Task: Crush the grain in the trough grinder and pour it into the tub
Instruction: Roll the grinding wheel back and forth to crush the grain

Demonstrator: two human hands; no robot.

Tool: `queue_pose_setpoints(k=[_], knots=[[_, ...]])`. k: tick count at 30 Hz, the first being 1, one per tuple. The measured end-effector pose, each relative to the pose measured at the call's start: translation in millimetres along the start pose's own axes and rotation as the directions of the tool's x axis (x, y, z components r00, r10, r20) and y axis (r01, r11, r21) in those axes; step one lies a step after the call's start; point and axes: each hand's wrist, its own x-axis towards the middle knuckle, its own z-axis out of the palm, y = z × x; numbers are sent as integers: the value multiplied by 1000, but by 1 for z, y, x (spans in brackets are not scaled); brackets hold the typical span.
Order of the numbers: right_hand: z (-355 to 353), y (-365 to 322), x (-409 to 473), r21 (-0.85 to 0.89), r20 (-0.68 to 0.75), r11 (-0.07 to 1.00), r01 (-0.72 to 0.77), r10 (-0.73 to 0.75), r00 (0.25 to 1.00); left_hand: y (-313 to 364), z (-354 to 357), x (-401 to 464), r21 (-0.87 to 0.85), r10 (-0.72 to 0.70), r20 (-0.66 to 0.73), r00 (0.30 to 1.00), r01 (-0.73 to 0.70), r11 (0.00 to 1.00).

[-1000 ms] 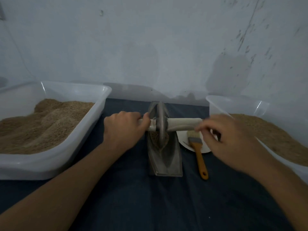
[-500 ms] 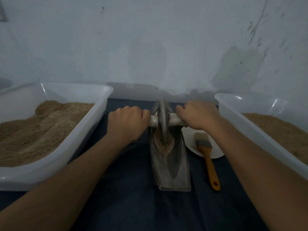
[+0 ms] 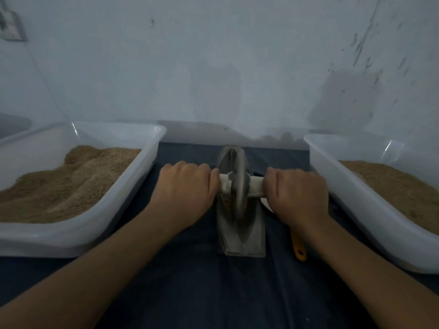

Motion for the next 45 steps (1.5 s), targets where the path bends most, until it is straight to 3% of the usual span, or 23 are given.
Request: queue_pose_setpoints(k=[2,5,10,13,16,19,21,23,26,29,31,33,36,39,41,45], knots=[[-3,4,-15,71,-123,996,48,-39,992,5,-8,-9,-44,-85,-27,996,83,996],[-5,5,-16,99,-135,993,60,-46,990,3,-9,-11,-81,-100,-55,993,95,992],[4,7,23,-127,139,987,98,-80,987,-8,20,27,21,-14,61,998,13,1000],[18,14,62,-78,333,980,181,-145,932,-22,37,60,-45,-119,213,970,131,990],[22,18,99,61,580,995,85,-105,808,-32,43,86,-121,-125,448,885,199,972],[27,15,113,122,616,993,1,-77,784,-33,47,91,-176,-181,491,852,301,937],[23,14,107,87,549,994,63,-101,830,-30,46,77,-139,-208,391,897,281,950],[18,14,86,6,396,989,149,-139,908,-22,40,56,-11,-134,198,971,138,990],[12,9,40,-96,160,984,151,-134,978,-8,21,25,39,-31,63,998,29,999],[4,4,-1,84,-41,996,11,-7,999,-2,5,-1,29,-42,-45,998,43,999],[-1,3,-13,118,-196,991,66,-42,980,0,0,-14,-93,-126,-125,984,115,989],[-5,2,-9,98,-246,991,91,-64,967,0,2,-17,-164,-183,-160,970,157,974],[0,-2,7,70,-161,997,16,-4,987,2,13,-8,-57,-185,-124,975,179,982],[12,4,32,-45,77,998,33,-30,997,-3,26,17,-20,-119,6,993,119,993],[20,14,55,-62,265,995,83,-64,962,-11,33,43,-35,-130,81,988,133,990],[30,21,86,81,538,996,-38,-12,843,-20,39,84,-147,-230,310,922,286,947]])
